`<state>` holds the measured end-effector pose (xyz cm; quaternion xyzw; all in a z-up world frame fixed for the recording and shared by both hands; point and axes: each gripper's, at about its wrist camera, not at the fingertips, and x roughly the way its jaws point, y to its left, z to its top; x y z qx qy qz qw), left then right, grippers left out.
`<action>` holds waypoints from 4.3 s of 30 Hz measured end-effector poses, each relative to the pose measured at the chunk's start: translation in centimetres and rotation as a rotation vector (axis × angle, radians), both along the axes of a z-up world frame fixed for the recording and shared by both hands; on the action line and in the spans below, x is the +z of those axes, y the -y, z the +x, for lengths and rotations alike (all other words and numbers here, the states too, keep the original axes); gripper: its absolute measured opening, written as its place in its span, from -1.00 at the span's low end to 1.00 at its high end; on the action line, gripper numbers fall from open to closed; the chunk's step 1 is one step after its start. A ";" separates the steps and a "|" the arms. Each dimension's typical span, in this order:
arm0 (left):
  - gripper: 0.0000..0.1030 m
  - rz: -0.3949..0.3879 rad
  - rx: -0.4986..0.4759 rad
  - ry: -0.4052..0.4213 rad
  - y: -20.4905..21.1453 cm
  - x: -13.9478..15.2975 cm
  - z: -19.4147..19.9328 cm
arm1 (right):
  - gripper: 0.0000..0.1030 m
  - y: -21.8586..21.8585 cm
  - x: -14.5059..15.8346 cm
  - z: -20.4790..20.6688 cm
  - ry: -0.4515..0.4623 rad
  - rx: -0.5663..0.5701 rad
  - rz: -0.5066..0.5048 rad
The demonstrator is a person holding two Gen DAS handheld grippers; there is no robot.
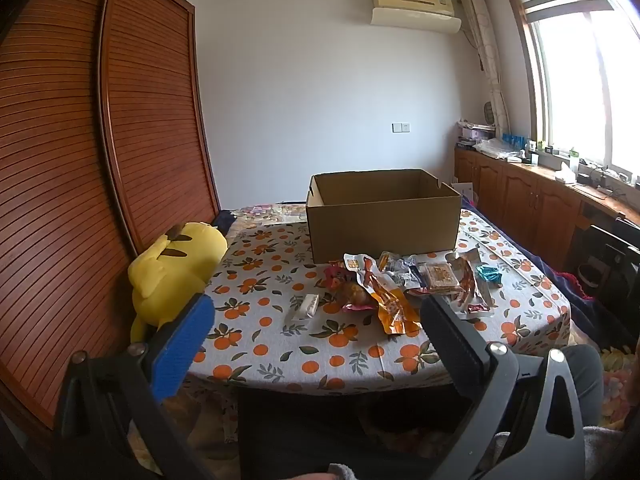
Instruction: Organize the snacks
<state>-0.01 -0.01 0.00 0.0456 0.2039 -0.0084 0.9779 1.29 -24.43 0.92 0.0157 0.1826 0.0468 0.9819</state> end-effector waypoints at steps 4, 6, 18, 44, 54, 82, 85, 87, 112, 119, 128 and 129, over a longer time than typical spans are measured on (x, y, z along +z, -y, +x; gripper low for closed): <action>1.00 0.000 0.001 0.000 0.0 0.0 0.0 | 1.00 0.0 0.0 0.0 0.001 0.000 0.001; 1.00 0.000 0.001 0.000 0.0 0.0 0.0 | 1.00 0.0 0.0 0.0 0.001 0.000 0.000; 1.00 0.001 0.001 0.002 0.0 0.0 0.0 | 1.00 0.1 0.1 -0.1 0.002 -0.003 0.001; 1.00 0.001 0.001 0.005 0.0 0.0 0.0 | 1.00 0.1 0.2 -0.2 0.003 -0.005 0.002; 1.00 0.001 0.002 0.005 0.0 0.0 0.0 | 1.00 0.2 0.2 -0.3 0.004 -0.005 0.001; 1.00 -0.023 -0.024 -0.117 -0.4 -2.4 4.3 | 1.00 1.9 -2.8 2.8 -0.056 -0.002 -0.016; 1.00 -0.030 -0.034 -0.130 -0.3 -2.6 5.7 | 1.00 2.2 -3.3 3.9 -0.066 0.023 -0.031; 1.00 -0.044 -0.048 -0.141 -0.3 -2.8 6.6 | 1.00 2.3 -3.6 4.6 -0.076 0.033 -0.036; 0.95 -0.082 -0.164 -0.256 1.4 -7.9 17.3 | 0.76 5.8 -12.1 19.1 -0.382 0.157 -0.039; 0.91 -0.060 -0.172 -0.270 2.5 -8.7 18.8 | 0.49 7.9 -14.2 22.8 -0.458 0.166 0.092; 0.91 -0.109 -0.156 -0.281 2.7 -9.6 20.8 | 0.30 8.6 -14.9 24.0 -0.458 0.178 0.169; 0.91 -0.127 -0.157 -0.298 2.7 -9.8 21.3 | 0.24 8.7 -14.9 23.8 -0.452 0.175 0.171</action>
